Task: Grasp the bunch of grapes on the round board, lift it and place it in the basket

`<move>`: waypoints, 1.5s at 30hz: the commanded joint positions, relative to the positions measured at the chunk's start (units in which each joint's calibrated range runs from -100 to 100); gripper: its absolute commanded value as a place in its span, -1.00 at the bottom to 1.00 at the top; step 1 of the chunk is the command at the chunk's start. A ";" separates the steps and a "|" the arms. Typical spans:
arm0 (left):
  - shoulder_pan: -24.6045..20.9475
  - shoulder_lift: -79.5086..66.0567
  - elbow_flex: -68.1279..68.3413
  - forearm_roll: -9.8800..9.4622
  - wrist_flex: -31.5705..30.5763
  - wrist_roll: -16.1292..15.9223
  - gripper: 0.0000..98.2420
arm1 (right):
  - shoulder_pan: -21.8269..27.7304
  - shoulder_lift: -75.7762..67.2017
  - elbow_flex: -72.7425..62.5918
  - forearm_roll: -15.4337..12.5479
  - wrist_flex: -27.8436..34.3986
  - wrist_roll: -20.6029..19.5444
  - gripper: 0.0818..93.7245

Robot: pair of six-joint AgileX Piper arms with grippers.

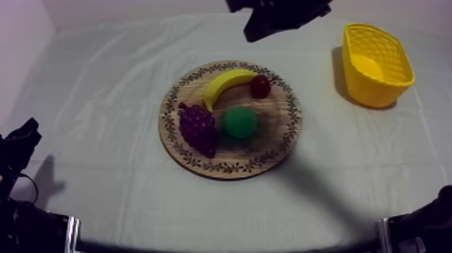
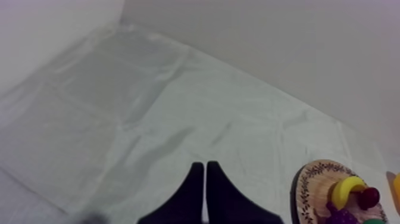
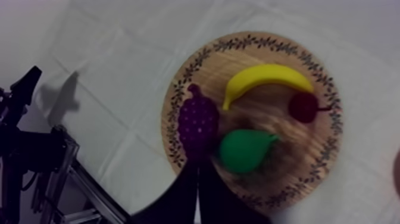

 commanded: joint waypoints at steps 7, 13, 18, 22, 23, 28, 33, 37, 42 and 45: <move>-0.03 0.05 0.00 -0.04 -0.01 0.01 -1.00 | -4.28 5.70 0.28 1.15 -4.07 -3.32 -0.37; -0.03 0.05 0.00 -0.04 -0.01 0.01 -1.00 | -5.52 10.51 0.46 2.23 -6.90 -5.17 0.28; -0.03 0.05 0.00 -0.04 -0.01 0.01 -1.00 | -5.50 16.16 -0.83 2.74 -8.52 -6.00 0.53; -0.03 0.05 0.00 -0.04 -0.01 0.01 -1.00 | -5.61 20.97 -2.76 2.88 -9.04 -6.37 0.63; -0.03 0.05 0.00 -0.04 -0.01 0.01 -1.00 | -5.66 22.02 -3.16 2.88 -9.26 -6.43 0.64; -0.03 0.05 0.00 -0.04 -0.01 0.01 -1.00 | -6.09 26.37 -4.54 2.66 -10.97 -6.48 0.65; -0.03 0.05 0.00 -0.04 -0.01 0.01 -1.00 | -6.60 31.28 -7.03 2.54 -12.30 -6.57 0.65; -0.03 0.05 0.00 -0.04 -0.01 0.01 -1.00 | -7.04 35.90 -10.22 3.17 -12.44 -7.32 0.66; -0.03 0.05 0.00 -0.04 -0.01 0.01 -1.00 | -7.46 40.91 -13.88 4.92 -12.47 -9.17 0.66; -0.03 0.05 0.00 -0.04 -0.01 0.01 -1.00 | -7.50 42.86 -15.00 5.52 -12.77 -9.78 0.65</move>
